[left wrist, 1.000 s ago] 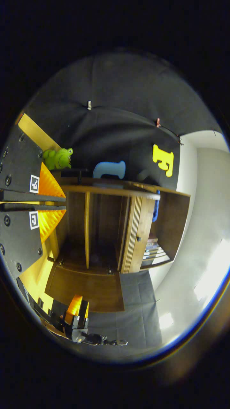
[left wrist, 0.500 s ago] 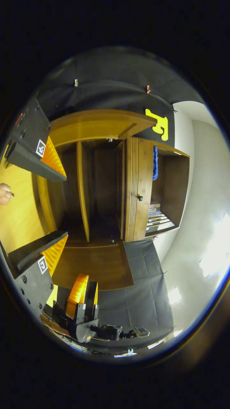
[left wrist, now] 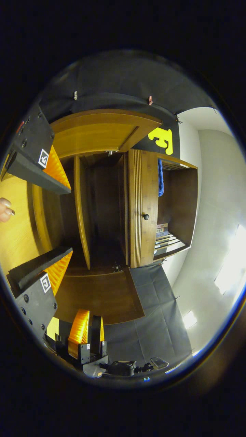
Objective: Open the right door of the double-door shoe cabinet with the right hand, and open the left door with the left hand.
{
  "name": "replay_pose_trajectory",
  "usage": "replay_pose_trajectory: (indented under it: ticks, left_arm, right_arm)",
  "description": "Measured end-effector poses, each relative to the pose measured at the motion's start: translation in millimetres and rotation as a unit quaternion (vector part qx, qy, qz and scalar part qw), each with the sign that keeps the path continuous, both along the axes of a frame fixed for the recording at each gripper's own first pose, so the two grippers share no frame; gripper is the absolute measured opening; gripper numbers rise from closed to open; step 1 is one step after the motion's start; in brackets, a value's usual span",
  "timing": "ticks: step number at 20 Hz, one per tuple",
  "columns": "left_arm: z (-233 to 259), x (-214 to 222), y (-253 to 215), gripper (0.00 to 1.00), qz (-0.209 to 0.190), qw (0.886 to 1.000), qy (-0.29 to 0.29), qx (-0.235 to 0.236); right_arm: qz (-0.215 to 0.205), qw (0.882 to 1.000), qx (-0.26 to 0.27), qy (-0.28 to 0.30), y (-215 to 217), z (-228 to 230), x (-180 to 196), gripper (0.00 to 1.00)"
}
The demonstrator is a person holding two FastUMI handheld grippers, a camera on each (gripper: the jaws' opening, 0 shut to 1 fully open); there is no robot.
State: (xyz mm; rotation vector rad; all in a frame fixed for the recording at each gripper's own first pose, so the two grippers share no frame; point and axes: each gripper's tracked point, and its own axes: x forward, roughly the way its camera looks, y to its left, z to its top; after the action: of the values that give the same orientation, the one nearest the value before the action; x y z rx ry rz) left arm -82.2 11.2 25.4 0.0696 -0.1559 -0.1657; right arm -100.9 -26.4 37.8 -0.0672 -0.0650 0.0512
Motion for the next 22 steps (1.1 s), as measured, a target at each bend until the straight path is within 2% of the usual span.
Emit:
replay_pose_trajectory:
  ticks: [3,4,5,7,8,9,10,11,12,13,15,16,19,20,22]
  left_arm:
    - [2,4,-3,0.96,0.003,1.0,-0.003,0.003]
    - [3,5,-5,1.0,-0.001,1.0,-0.002,0.002]
    - [3,8,-6,0.96,-0.004,1.0,-0.001,0.001]
    - [2,11,-4,0.96,-0.004,1.0,0.0,0.0]
    - [2,12,-4,1.0,-0.003,1.0,0.0,0.001]
    - [1,13,-4,0.96,-0.003,1.0,0.0,0.003]
    - [0,14,-6,1.0,-0.004,1.0,0.001,0.002]
    - [0,16,-5,1.0,-0.003,1.0,0.002,0.0]
    - [0,18,-6,0.96,-0.004,1.0,0.004,-0.001]
    - [-1,19,-6,0.96,-0.003,1.0,0.004,-0.003]
    - [-1,20,-7,0.96,-0.002,1.0,0.004,-0.004]
    - [-1,21,-8,1.0,-0.003,1.0,0.004,-0.003]
    - [-1,24,-13,1.0,-0.008,1.0,0.003,-0.001]
    - [0,26,-13,0.96,-0.008,1.0,0.003,-0.002]
    - [0,29,-14,0.96,-0.007,1.0,0.002,-0.002]
  right_arm:
    - [0.006,1.0,-0.008,0.004,2,-3,5,0.97]
    - [0.008,1.0,-0.01,0.007,3,-5,6,0.97]
    - [0.009,1.0,-0.014,0.009,3,-6,6,0.95]
    - [0.005,1.0,-0.023,0.009,2,-5,7,0.98]
    - [0.005,1.0,-0.027,0.011,2,-6,8,0.97]
    - [0.007,0.999,-0.029,0.013,4,-8,9,0.97]
    - [0.009,0.999,-0.031,0.014,5,-10,7,0.95]
    - [0.012,0.999,-0.032,0.015,5,-9,8,0.95]
    - [0.015,0.999,-0.032,0.015,6,-9,8,0.97]
    - [0.019,0.999,-0.032,0.018,7,-10,8,0.95]
    - [0.024,0.999,-0.033,0.022,6,-11,8,0.97]
    - [0.024,0.999,-0.035,0.023,7,-11,8,0.95]
    - [0.027,0.999,-0.035,0.025,7,-12,9,0.97]
    - [0.029,0.999,-0.034,0.026,6,-12,9,0.97]
    - [0.031,0.999,-0.034,0.027,5,-13,9,0.97]
